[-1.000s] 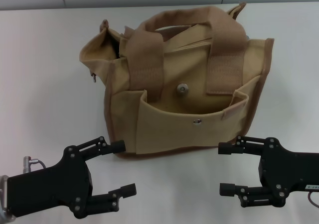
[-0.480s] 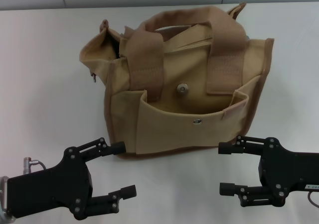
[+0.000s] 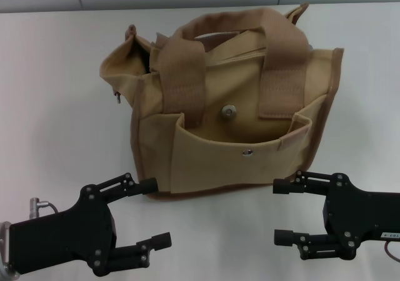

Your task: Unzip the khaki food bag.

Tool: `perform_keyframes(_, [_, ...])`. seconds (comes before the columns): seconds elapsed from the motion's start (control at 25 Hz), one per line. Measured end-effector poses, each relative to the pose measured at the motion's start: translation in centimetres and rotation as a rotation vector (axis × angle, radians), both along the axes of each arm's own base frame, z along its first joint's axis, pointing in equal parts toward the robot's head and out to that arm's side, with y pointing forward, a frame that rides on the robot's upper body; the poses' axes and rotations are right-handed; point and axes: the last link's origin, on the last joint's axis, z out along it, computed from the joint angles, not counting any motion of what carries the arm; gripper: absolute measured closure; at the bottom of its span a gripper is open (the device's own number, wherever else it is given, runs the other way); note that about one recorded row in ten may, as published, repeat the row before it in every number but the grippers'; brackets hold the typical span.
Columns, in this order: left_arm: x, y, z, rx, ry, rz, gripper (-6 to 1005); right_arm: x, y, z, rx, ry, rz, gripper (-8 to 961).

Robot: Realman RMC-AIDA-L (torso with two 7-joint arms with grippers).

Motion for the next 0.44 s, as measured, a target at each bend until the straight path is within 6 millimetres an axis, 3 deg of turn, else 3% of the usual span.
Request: perform_keyframes(0.44, [0.08,0.13,0.05,0.004,-0.003,-0.002,193,0.07,0.09,-0.04,0.005,-0.006,-0.004,176])
